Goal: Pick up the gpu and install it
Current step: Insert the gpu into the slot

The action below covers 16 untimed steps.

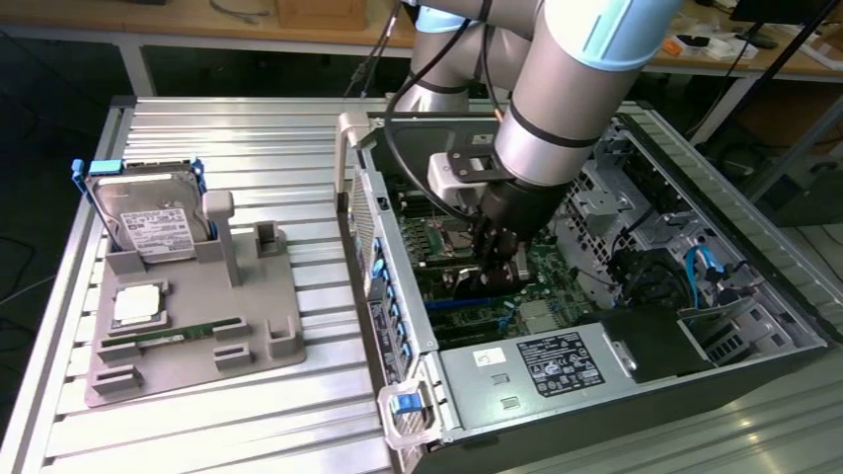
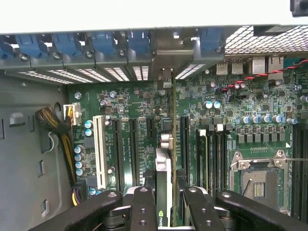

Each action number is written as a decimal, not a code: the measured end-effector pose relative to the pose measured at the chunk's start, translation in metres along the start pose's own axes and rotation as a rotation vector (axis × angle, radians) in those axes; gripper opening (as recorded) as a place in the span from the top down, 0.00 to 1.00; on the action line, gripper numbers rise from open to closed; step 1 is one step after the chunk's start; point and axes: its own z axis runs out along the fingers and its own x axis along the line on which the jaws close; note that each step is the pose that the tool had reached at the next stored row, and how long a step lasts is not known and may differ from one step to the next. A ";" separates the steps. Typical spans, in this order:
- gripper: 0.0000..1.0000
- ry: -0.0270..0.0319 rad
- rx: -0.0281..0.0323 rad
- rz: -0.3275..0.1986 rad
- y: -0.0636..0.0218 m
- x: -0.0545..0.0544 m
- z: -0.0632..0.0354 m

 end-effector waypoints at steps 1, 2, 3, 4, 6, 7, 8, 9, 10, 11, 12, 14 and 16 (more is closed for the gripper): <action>0.73 0.0000 -0.0014 0.001 -0.0002 0.000 0.0001; 0.73 0.0001 -0.0027 0.002 -0.0005 0.000 0.0001; 0.73 0.0001 -0.0036 0.002 -0.0006 0.000 0.0001; 0.73 0.0002 -0.0039 0.003 -0.0006 0.000 0.0001; 0.73 0.0000 -0.0039 0.003 -0.0006 0.000 0.0005; 0.73 -0.0004 -0.0037 0.003 -0.0007 0.000 0.0013; 0.73 -0.0002 -0.0038 0.003 -0.0007 0.000 0.0019; 0.73 0.0000 -0.0039 0.003 -0.0006 0.000 0.0028; 0.73 0.0000 -0.0039 0.003 -0.0006 0.000 0.0038; 0.73 0.0000 -0.0039 0.003 -0.0006 0.000 0.0046; 0.73 0.0001 -0.0039 0.003 -0.0006 0.000 0.0054; 0.73 0.0001 -0.0039 0.003 -0.0001 0.000 0.0070; 0.73 0.0002 -0.0039 0.003 0.0008 0.000 0.0078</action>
